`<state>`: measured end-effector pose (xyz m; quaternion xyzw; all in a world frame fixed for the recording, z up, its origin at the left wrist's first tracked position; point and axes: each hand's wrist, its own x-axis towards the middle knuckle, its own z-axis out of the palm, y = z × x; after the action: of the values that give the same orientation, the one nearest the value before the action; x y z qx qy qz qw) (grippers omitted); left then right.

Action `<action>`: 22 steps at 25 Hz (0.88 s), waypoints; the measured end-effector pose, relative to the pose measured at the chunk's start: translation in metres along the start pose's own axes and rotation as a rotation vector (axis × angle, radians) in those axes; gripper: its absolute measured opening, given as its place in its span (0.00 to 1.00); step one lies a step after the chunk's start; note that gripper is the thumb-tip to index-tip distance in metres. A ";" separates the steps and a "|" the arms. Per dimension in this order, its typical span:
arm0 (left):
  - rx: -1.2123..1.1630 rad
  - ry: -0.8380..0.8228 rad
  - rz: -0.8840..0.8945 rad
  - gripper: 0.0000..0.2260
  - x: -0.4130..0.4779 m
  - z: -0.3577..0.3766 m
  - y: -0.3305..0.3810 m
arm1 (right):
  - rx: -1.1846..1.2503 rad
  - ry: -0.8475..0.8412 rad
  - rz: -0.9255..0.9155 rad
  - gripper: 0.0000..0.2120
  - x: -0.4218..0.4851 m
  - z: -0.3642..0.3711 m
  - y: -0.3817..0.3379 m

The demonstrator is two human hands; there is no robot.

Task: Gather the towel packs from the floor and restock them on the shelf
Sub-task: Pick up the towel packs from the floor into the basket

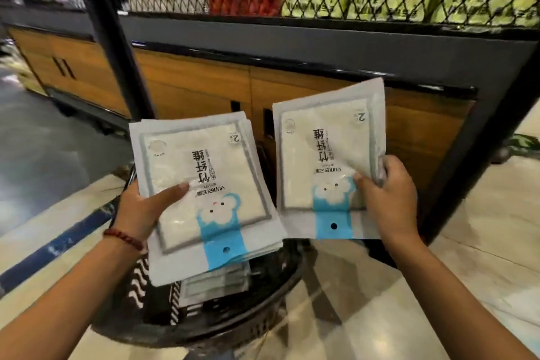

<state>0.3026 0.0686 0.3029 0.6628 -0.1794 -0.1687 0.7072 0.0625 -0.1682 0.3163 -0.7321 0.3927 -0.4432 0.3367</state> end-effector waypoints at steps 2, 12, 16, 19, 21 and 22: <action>0.033 0.045 -0.030 0.22 0.010 -0.020 -0.020 | -0.042 -0.026 -0.005 0.08 0.004 0.034 -0.007; 0.044 0.105 -0.252 0.17 0.075 -0.044 -0.099 | -0.042 -0.200 0.104 0.06 -0.001 0.177 -0.014; -0.022 0.114 -0.375 0.19 0.104 -0.038 -0.139 | -0.094 -0.215 0.185 0.06 0.008 0.204 0.007; -0.052 0.084 -0.501 0.22 0.122 -0.032 -0.176 | -0.135 -0.215 0.236 0.06 0.015 0.210 0.022; -0.036 0.064 -0.562 0.22 0.132 -0.030 -0.203 | -0.194 -0.213 0.240 0.08 0.015 0.213 0.028; -0.022 0.061 -0.588 0.22 0.136 -0.029 -0.215 | -0.227 -0.208 0.224 0.09 0.014 0.215 0.029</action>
<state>0.4360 0.0157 0.0912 0.6834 0.0437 -0.3482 0.6401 0.2546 -0.1629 0.2153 -0.7590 0.4821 -0.2778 0.3380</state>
